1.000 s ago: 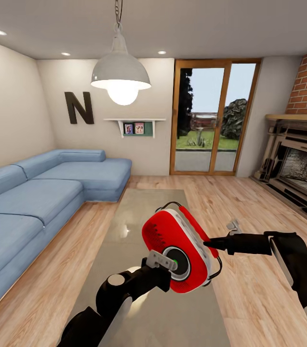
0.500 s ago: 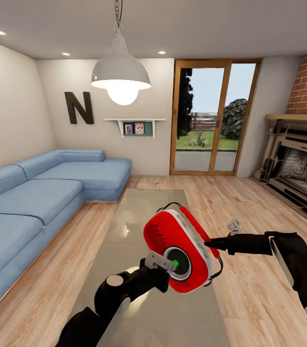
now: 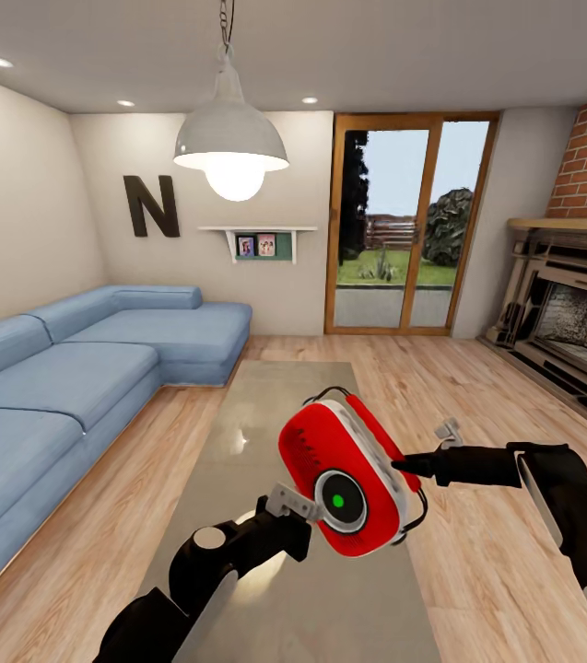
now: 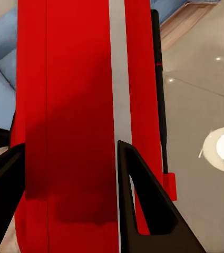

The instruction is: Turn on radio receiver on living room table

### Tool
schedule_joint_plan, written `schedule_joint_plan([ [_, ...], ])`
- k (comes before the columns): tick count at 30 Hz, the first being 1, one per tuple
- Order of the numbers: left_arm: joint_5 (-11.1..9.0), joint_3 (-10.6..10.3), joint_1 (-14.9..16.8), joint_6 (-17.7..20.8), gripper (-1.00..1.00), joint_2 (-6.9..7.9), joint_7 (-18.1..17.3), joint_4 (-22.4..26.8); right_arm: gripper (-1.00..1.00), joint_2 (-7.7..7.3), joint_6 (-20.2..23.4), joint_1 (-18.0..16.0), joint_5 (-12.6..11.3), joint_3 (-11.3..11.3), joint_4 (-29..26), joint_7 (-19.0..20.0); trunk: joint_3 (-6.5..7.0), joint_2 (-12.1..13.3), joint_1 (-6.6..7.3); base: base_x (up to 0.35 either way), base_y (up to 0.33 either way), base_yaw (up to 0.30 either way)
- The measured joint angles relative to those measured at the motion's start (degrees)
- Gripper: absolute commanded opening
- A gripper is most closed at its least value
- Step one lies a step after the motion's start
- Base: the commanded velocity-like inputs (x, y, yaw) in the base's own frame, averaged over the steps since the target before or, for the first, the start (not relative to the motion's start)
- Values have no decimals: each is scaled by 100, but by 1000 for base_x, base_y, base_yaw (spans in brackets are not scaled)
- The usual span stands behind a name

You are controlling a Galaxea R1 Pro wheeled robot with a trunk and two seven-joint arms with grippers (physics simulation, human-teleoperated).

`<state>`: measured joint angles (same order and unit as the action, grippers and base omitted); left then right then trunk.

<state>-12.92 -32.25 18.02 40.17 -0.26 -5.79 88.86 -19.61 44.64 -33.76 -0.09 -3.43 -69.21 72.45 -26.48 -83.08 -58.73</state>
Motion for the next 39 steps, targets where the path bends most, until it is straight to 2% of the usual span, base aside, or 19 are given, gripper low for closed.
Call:
schedule_joint_plan([
  [8, -3, 0, 0, 0, -100, -8, 7, 0, -100, 0, -2, 2, 12, 1, -1, -359, 0, 0, 0, 0, 0, 0],
  [15, -5, -54, 0, 0, -100, -47, 13, -15, -100, 6, 13, 3, 3, 2, -2, -440, 0, 0, 0, 0, 0, 0],
  [19, 6, -69, 0, 0, -100, -53, 33, -23, -100, 9, -11, 2, 33, 2, -1, -779, 0, 0, 0, 0, 0, 0],
  [21, 9, -47, 0, 0, -100, -59, 40, -54, -100, 22, -12, 1, 23, 5, -2, -1107, 0, 0, 0, 0, 0, 0],
  [22, 17, 127, 0, -1, -100, -60, 42, -128, -100, 34, -4, 2, 13, 8, -3, -1512, 0, 0, 0, 0, 0, 0],
  [23, 26, 451, 0, -1, -100, -63, 43, -214, -100, 45, -71, 1, 121, 10, 2, -1829, 0, 1, 0, 0, 0, 0],
  [24, 14, 641, 0, 0, -100, -66, 40, -262, -100, 50, -69, 2, 138, 12, 4, -1893, 0, 1, 0, 0, 0, 0],
  [25, 18, 886, 1, -5, -100, -68, 37, -349, -100, 62, 21, 3, -12, 17, -5, -1985, 0, 0, 0, 0, 0, 0],
  [26, 14, 1094, 1, -7, -100, -73, 36, -437, -100, 70, 32, 3, -36, 18, -8, -2065, 0, 0, 0, 0, 0, 0],
  [28, 10, 1282, 0, -8, -100, -81, 36, -504, -100, 92, -10, 3, 47, 17, -7, -2153, 0, 0, 0, 0, 0, 0],
  [29, 16, 1412, 0, -15, -100, -86, 41, -542, -100, 123, 16, 3, -1, 18, -11, -2271, 0, 0, 0, 0, 0, 0],
  [32, 20, 1595, 0, -17, -100, -80, 60, -562, -100, 206, 4, 3, 23, 18, -11, -2561, 0, 0, 0, 0, 0, 0],
  [34, 31, 1796, 0, -18, -100, -70, 255, -569, -100, 260, 8, 1, 15, 17, -11, -2835, 0, 0, 0, 0, 0, 0],
  [37, 37, 1898, 0, -17, -100, -56, 586, -571, -100, 289, 10, 2, 12, 18, -11, -3008, 0, 0, 0, 0, 0, 0],
  [39, 50, 1924, 0, -24, -100, -48, 771, -571, -100, 395, 15, 3, 3, 19, -12, -3126, 0, 0, 0, 0, 0, 0],
])
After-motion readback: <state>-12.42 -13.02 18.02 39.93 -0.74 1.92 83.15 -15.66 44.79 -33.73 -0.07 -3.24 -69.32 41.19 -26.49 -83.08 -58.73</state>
